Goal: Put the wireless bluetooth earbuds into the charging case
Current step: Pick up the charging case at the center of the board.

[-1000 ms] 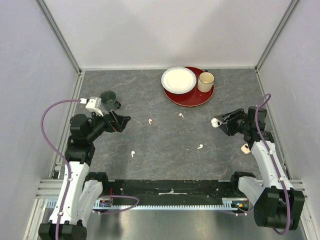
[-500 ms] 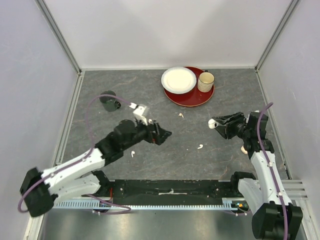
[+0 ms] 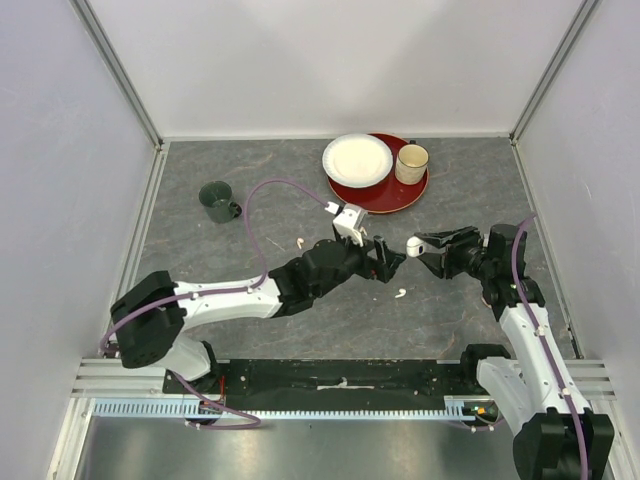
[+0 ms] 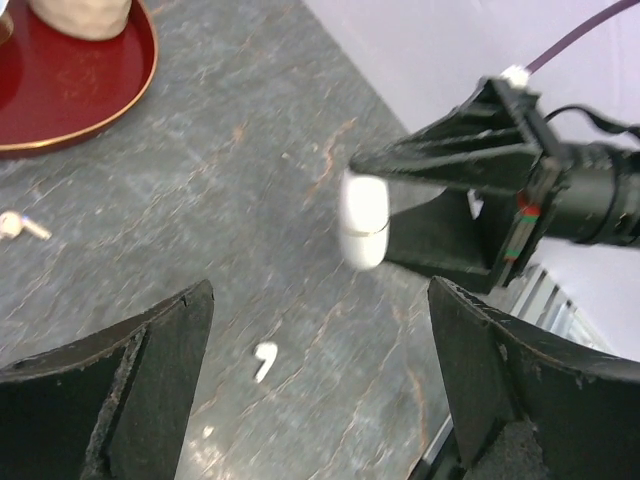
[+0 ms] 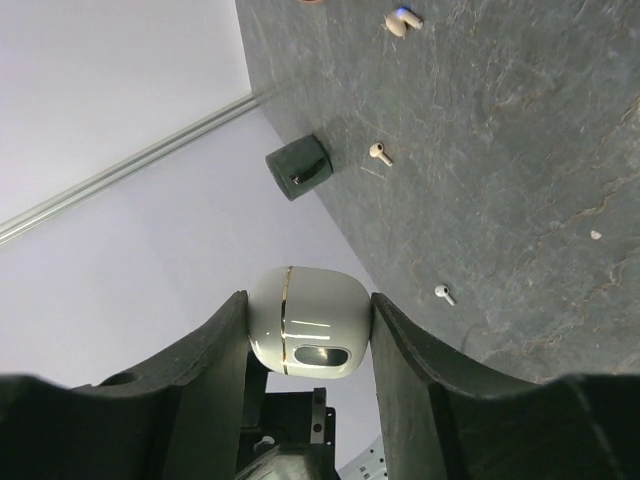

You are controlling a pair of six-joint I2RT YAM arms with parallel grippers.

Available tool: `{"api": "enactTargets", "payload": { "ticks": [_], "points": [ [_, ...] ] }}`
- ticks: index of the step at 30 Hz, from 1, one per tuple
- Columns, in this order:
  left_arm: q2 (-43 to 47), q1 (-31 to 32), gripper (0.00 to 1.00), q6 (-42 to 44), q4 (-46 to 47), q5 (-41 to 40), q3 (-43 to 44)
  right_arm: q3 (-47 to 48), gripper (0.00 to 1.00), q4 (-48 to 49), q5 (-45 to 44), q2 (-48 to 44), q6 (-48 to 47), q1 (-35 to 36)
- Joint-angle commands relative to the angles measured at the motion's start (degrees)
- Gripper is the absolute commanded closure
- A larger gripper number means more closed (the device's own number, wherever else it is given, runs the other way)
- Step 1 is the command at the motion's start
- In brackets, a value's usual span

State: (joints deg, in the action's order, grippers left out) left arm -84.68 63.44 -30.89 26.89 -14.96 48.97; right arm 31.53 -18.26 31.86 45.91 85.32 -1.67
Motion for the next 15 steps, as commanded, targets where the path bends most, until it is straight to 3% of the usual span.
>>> {"api": "enactTargets", "payload": {
  "ticks": [1,13,15],
  "points": [
    [-2.6,1.2,0.07,-0.2,9.5,-4.3,3.9,2.4,1.00,0.9,1.4,-0.5,5.2,1.3],
    [-5.3,2.0,0.11,-1.9,9.9,-1.4,5.6,3.3,1.00,0.9,0.9,-0.1,6.5,1.3],
    [-6.5,2.0,0.15,-1.9,10.1,-0.7,6.4,3.5,1.00,0.9,1.2,0.0,6.7,1.3]
  ]
}}
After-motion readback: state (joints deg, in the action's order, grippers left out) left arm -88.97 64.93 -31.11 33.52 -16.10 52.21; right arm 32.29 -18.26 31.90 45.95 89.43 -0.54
